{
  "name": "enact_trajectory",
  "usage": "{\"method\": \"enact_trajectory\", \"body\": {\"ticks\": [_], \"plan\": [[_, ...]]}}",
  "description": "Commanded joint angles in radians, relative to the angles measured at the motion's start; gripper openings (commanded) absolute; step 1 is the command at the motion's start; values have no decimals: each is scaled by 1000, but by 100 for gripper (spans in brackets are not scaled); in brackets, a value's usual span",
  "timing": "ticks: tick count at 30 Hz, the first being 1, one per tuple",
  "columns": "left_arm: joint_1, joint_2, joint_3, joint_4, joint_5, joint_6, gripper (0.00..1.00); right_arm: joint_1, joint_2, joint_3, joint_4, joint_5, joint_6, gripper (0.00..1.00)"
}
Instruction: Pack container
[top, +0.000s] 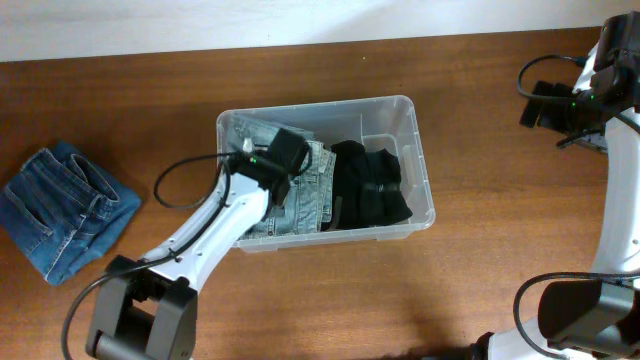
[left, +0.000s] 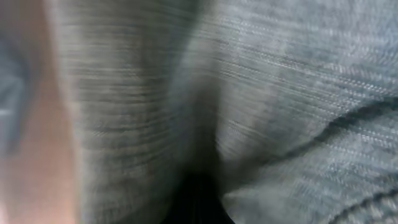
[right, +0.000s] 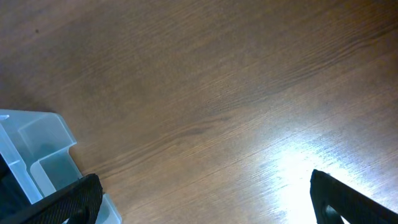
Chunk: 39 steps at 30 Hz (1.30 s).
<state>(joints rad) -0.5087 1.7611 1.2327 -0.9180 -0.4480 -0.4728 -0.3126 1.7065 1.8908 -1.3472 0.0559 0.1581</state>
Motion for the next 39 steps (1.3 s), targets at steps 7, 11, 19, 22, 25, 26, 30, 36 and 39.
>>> {"method": "enact_trajectory", "body": {"ticks": [7, 11, 19, 22, 25, 26, 30, 36, 39], "plan": [[14, 3, 64, -79, -9, -5, 0, -2, 0, 8, 0, 8, 7, 99], [14, 3, 210, -143, -10, -4, 1, -2, 0, 8, 0, 8, 7, 99], [16, 9, 307, -26, -22, -5, 0, -2, 0, 8, 0, 8, 7, 99], [29, 29, 307, 27, -32, -4, 1, -2, 0, 8, 0, 8, 6, 99], [55, 68, 307, 88, -32, -5, 0, -2, 0, 8, 0, 8, 7, 99], [65, 88, 307, 109, -32, -4, 0, -2, 0, 8, 0, 8, 7, 99], [99, 163, 307, 174, -32, -4, 1, -2, 0, 8, 0, 8, 7, 99], [128, 253, 307, 200, 21, -4, 1, -2, 0, 8, 0, 8, 7, 99], [130, 237, 327, 197, 77, 10, 1, -2, 0, 8, 0, 8, 7, 99]]}}
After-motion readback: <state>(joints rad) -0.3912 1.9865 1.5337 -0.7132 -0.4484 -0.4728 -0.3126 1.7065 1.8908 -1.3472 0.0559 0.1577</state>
